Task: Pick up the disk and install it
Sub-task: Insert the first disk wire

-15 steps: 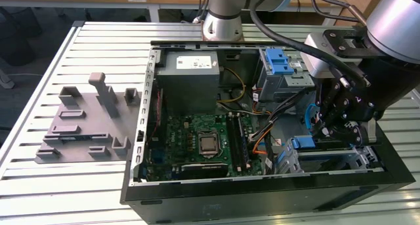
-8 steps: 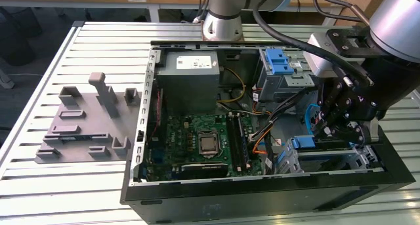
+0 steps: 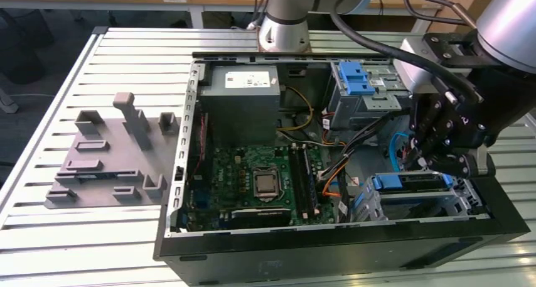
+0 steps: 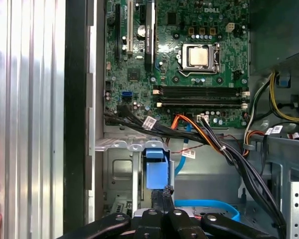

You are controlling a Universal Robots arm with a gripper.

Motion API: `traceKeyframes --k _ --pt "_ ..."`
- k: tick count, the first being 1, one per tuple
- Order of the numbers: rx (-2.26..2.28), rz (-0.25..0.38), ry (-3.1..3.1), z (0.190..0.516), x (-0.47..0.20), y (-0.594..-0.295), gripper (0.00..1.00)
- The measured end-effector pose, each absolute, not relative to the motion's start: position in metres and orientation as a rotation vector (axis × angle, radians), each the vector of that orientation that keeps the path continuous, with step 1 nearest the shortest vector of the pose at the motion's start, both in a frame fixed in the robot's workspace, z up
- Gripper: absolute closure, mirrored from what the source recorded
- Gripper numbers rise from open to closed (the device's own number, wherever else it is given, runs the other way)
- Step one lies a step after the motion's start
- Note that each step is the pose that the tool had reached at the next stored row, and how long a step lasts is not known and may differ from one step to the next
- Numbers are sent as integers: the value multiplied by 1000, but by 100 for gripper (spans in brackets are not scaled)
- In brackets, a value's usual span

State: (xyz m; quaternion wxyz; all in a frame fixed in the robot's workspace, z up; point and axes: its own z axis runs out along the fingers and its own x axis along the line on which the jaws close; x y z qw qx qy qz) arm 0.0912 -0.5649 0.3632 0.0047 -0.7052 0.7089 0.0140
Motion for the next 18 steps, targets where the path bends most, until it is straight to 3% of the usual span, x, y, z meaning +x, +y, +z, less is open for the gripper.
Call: traceKeyframes --k 18 --pt "-2208 51 2216 363 129 -547 89"
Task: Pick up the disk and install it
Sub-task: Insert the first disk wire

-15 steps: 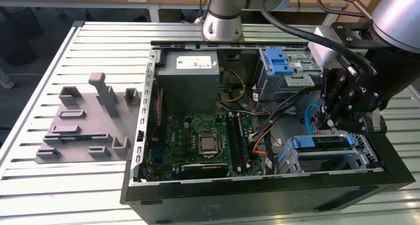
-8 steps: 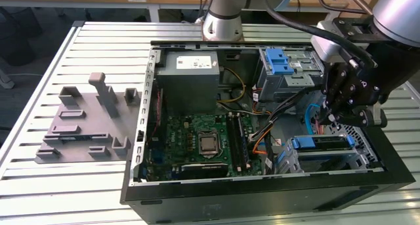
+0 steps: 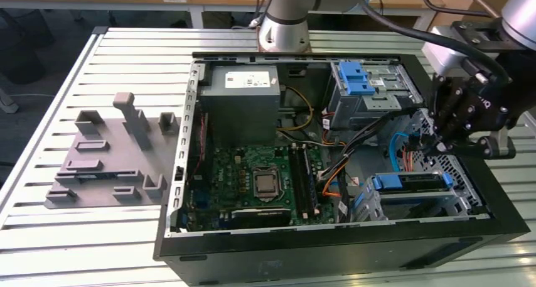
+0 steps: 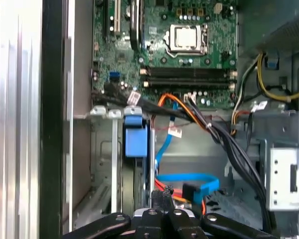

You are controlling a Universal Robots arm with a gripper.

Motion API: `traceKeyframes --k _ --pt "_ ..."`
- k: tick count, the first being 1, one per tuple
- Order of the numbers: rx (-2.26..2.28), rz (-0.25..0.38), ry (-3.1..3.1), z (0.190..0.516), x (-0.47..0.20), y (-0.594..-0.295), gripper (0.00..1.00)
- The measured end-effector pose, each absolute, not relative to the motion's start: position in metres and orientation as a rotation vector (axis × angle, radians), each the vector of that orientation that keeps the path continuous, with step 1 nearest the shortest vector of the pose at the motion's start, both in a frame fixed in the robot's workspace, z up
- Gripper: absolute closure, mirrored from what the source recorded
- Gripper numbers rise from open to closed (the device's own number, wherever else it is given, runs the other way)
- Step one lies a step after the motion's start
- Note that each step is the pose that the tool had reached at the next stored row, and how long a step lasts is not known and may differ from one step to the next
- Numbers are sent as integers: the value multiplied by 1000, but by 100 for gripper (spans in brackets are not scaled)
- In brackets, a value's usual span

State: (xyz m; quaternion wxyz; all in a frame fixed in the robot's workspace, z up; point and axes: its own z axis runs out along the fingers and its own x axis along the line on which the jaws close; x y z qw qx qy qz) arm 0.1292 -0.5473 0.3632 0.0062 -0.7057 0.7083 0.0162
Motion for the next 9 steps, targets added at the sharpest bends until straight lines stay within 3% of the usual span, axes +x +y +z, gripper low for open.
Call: traceKeyframes --k 9 --pt "-2205 52 2219 364 139 -533 89"
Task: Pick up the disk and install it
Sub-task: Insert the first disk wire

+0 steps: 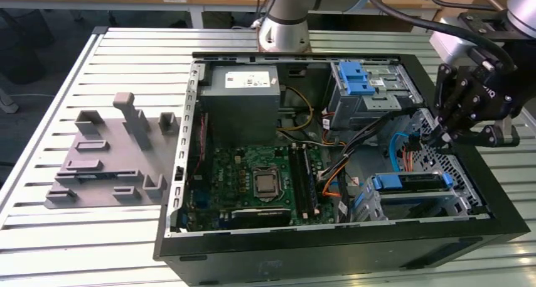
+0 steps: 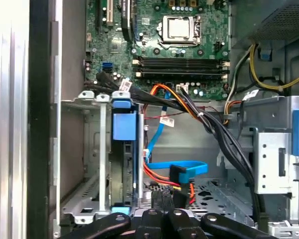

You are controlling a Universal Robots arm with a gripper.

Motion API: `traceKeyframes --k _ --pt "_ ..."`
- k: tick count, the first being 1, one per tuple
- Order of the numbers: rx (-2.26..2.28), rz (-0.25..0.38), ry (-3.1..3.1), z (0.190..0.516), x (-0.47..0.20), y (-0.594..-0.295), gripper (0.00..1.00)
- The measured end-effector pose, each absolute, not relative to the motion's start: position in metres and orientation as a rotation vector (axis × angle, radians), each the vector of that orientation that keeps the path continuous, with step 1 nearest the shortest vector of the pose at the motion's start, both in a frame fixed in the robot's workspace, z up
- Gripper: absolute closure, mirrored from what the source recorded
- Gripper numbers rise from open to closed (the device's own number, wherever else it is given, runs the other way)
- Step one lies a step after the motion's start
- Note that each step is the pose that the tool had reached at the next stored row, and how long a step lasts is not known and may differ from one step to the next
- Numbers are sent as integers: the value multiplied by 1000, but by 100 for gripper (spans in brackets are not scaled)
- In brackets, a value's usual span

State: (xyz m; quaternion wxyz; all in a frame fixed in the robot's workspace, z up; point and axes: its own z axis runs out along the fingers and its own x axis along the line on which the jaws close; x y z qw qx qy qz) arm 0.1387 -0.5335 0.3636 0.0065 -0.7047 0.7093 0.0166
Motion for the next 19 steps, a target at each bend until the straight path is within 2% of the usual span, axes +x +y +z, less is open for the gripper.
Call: traceKeyframes --k 12,13,18,19 --pt "-2184 46 2247 364 140 -521 89" --pt "-2185 44 2250 364 141 -521 83" --pt "-2158 45 2279 364 141 -518 81" --pt "-2149 46 2288 363 141 -517 75"
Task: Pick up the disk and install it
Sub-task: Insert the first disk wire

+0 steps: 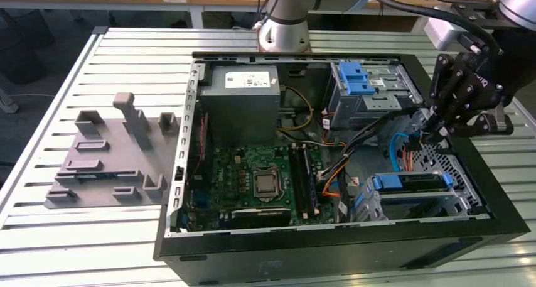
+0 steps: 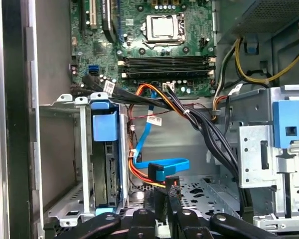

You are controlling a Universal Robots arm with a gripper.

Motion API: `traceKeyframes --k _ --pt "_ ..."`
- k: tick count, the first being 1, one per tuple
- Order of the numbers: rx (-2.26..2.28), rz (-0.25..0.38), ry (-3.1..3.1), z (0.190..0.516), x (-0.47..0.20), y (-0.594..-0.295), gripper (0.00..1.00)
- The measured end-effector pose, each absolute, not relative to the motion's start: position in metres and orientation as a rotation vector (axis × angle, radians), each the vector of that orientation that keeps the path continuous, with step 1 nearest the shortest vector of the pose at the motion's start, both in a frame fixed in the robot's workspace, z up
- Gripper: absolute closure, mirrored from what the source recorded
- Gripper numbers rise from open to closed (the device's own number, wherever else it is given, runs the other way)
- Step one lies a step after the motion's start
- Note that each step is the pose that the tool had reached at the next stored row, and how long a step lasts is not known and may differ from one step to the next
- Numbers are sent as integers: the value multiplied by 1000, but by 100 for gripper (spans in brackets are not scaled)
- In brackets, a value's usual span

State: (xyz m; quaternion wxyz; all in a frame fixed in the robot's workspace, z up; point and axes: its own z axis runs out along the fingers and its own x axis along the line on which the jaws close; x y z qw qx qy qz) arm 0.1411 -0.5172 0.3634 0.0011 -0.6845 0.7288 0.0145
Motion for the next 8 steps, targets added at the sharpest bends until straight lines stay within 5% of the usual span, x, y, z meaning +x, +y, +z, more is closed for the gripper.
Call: traceKeyframes --k 8 --pt "-2066 47 2364 358 141 -513 75"
